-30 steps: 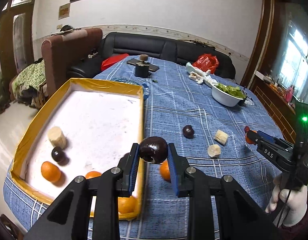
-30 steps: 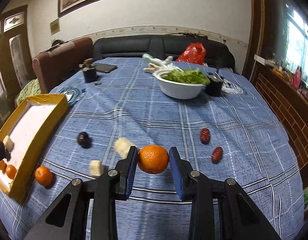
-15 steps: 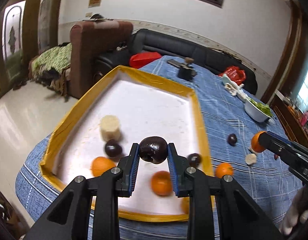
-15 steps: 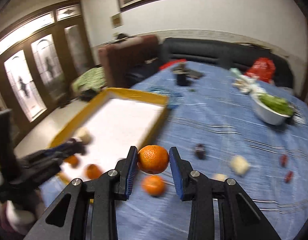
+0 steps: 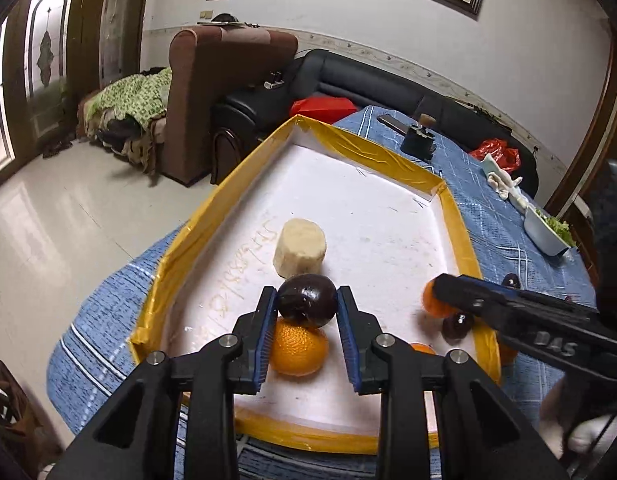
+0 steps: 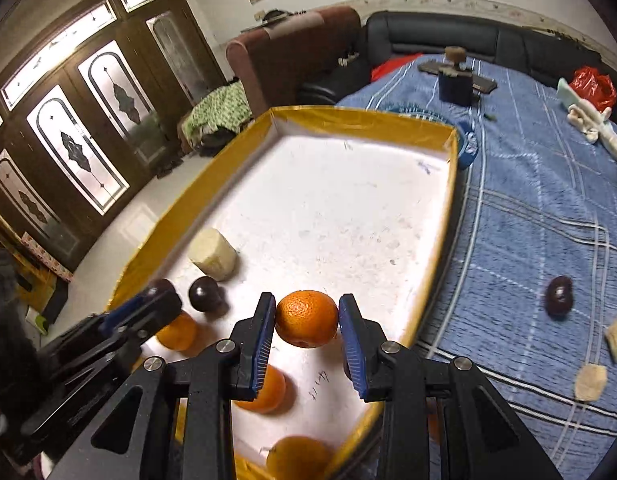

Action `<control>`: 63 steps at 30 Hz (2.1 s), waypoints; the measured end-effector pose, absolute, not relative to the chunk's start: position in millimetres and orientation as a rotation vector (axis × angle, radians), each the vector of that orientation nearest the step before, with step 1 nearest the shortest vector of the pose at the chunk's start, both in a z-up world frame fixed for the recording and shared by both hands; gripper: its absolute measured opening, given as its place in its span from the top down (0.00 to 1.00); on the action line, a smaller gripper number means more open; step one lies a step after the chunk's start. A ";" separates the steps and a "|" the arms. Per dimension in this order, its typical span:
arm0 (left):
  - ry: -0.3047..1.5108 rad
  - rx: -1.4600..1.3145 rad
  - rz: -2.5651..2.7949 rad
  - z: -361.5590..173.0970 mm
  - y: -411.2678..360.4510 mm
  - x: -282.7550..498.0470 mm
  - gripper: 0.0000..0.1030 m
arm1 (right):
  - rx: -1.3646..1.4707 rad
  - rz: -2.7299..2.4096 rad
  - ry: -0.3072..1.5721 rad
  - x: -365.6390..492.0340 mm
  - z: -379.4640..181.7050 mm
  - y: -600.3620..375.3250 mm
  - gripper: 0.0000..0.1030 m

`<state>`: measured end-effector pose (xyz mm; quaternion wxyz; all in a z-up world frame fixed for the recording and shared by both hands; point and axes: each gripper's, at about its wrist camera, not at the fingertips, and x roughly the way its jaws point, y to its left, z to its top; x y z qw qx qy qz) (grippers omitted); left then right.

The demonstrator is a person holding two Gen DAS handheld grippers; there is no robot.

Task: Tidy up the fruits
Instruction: 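Carry the held plum and orange over the white tray, then open both tools to drop the plum and orange into the tray, then grasp an orange with the left tool while the right tool grasps a white piece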

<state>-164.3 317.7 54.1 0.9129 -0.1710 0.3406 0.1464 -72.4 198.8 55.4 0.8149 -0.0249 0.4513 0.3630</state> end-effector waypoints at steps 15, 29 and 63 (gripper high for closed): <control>0.701 -0.308 0.291 63.9 305.8 -164.9 0.36 | -0.004 0.770 0.926 -72.4 64.8 187.8 0.54; 0.684 -0.303 0.192 83.9 272.7 -171.5 0.28 | 0.076 0.453 0.836 -70.9 82.0 4.4 0.42; 0.819 0.075 -0.041 70.7 125.3 -110.4 0.28 | 0.207 0.460 0.867 -37.4 39.7 -35.2 0.81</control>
